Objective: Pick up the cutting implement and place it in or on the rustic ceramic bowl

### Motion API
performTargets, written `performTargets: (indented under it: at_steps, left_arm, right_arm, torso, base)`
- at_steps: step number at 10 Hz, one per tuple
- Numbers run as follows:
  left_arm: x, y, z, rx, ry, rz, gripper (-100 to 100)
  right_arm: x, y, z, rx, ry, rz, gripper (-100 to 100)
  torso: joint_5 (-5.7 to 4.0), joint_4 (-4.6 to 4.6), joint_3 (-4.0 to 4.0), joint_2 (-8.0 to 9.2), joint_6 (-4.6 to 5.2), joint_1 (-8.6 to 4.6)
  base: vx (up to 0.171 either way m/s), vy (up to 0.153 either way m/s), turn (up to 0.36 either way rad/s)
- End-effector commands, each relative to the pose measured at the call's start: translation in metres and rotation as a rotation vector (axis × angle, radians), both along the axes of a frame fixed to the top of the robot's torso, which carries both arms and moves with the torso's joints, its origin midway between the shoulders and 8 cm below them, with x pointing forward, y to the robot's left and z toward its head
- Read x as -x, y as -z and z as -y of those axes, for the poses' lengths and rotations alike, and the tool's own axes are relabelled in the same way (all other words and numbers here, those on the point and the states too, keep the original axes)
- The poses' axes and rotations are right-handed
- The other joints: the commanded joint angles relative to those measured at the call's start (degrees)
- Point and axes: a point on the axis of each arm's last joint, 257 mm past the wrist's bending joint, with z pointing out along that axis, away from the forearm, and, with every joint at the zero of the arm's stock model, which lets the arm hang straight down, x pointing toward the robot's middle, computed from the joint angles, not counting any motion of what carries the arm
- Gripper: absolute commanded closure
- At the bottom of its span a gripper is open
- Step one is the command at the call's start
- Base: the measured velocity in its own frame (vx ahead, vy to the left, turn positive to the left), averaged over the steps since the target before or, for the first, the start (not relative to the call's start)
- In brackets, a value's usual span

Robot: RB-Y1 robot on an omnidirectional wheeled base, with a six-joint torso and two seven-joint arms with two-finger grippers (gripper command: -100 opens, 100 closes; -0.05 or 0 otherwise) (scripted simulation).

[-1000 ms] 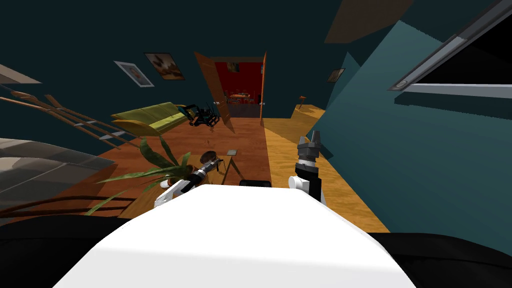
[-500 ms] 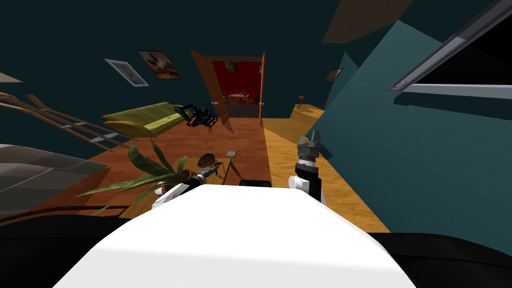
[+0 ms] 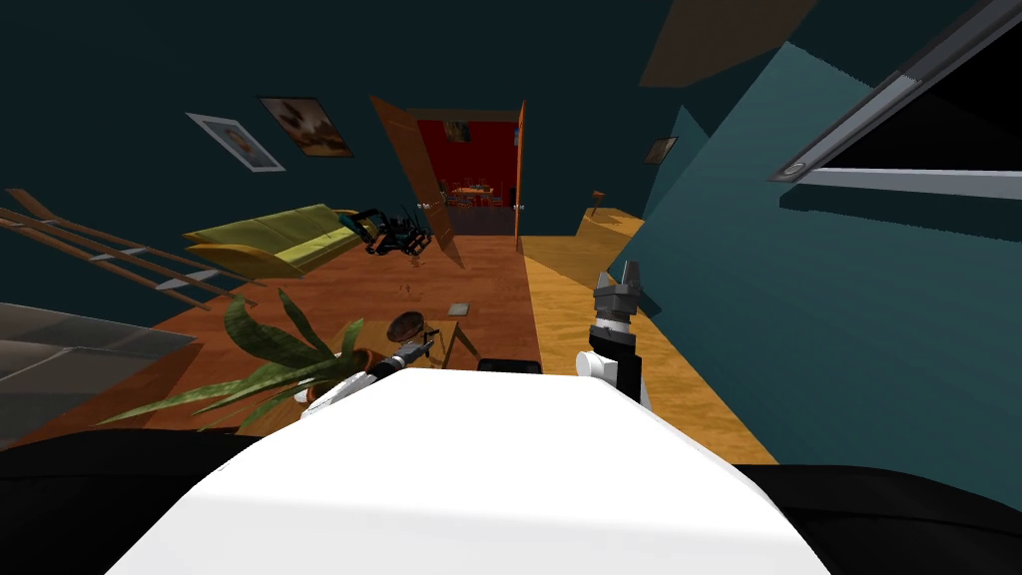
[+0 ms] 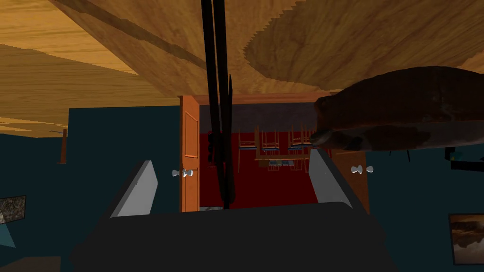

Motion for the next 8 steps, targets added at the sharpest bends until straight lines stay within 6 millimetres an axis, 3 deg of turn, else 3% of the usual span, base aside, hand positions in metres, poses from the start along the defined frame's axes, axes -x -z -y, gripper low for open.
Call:
performTargets:
  at_steps: [1,2,4,5,8]
  left_arm:
    - [0.0,0.0,0.0,0.0,0.0,0.0,0]
    - [-0.005,0.008,0.005,0.001,-0.01,0.002,-100]
    - [-0.007,0.008,0.006,0.002,-0.01,0.002,-100]
    - [-0.007,0.009,0.006,0.001,-0.011,0.002,100]
    - [-0.007,0.008,0.007,0.0,-0.009,0.003,100]
  right_arm:
    - [0.0,0.0,0.0,0.0,0.0,0.0,0]
    - [0.0,0.0,0.0,0.0,0.0,0.0,0]
    - [0.0,0.0,0.0,0.0,0.0,0.0,0]
    - [0.0,0.0,0.0,0.0,0.0,0.0,0]
    - [0.0,0.0,0.0,0.0,0.0,0.0,0]
  torso:
    - [0.0,0.0,0.0,0.0,0.0,0.0]
    - [0.01,0.02,0.05,0.08,0.0,0.03]
    - [0.05,0.01,0.02,0.02,0.01,0.21]
    - [0.04,0.02,0.04,0.07,-0.01,0.15]
    - [0.05,0.02,0.06,0.1,-0.02,0.12]
  base:
    - [0.0,0.0,0.0]
    - [0.017,0.026,-0.067]
    - [0.021,0.036,-0.039]
    - [0.0,0.0,0.0]
    - [0.0,0.0,0.0]
